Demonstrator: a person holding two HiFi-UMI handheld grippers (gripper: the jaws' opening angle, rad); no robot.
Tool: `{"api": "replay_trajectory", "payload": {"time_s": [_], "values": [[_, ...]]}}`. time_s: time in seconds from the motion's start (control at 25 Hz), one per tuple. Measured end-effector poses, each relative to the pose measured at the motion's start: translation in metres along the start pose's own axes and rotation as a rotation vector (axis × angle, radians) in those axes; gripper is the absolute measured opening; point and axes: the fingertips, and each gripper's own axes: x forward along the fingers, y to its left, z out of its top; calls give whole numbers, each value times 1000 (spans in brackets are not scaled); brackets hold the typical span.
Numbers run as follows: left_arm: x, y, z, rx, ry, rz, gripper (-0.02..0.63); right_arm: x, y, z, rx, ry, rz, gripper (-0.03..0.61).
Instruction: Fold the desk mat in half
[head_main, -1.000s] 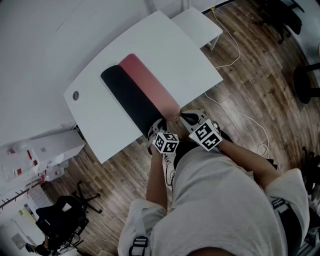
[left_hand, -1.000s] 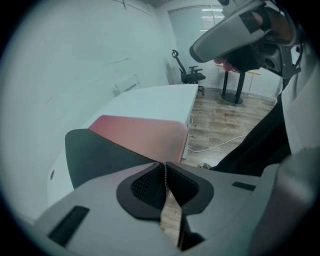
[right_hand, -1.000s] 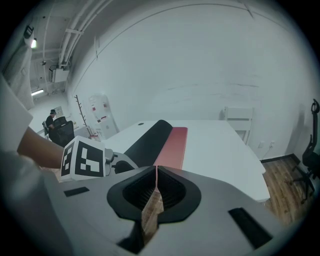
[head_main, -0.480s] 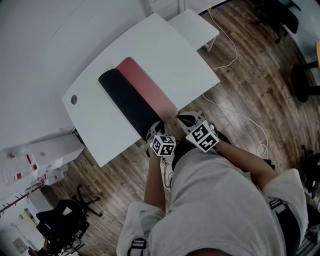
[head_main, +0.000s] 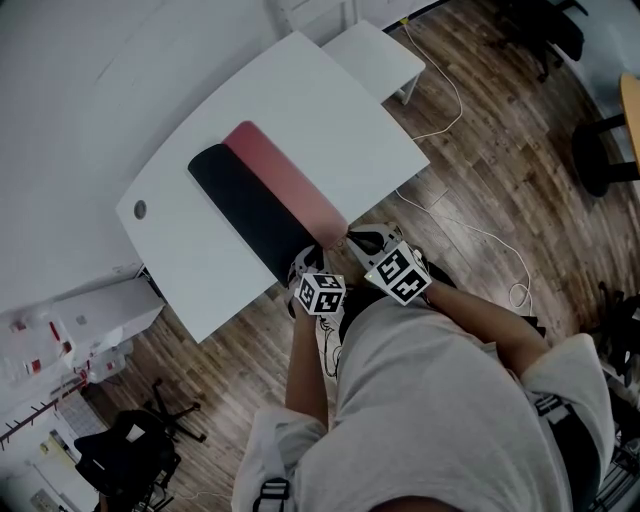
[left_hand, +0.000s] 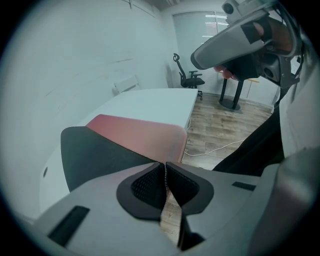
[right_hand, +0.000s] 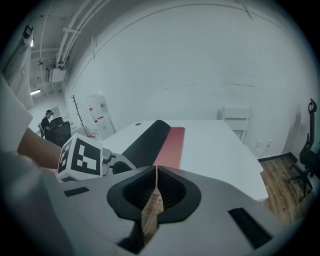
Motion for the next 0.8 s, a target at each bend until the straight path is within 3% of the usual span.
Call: {"api": "replay_trajectory", "payload": {"time_s": [0.8], "values": [[3,-4,9,-30,-9,-44,43,7,-4,0,34,2,6,43]]}}
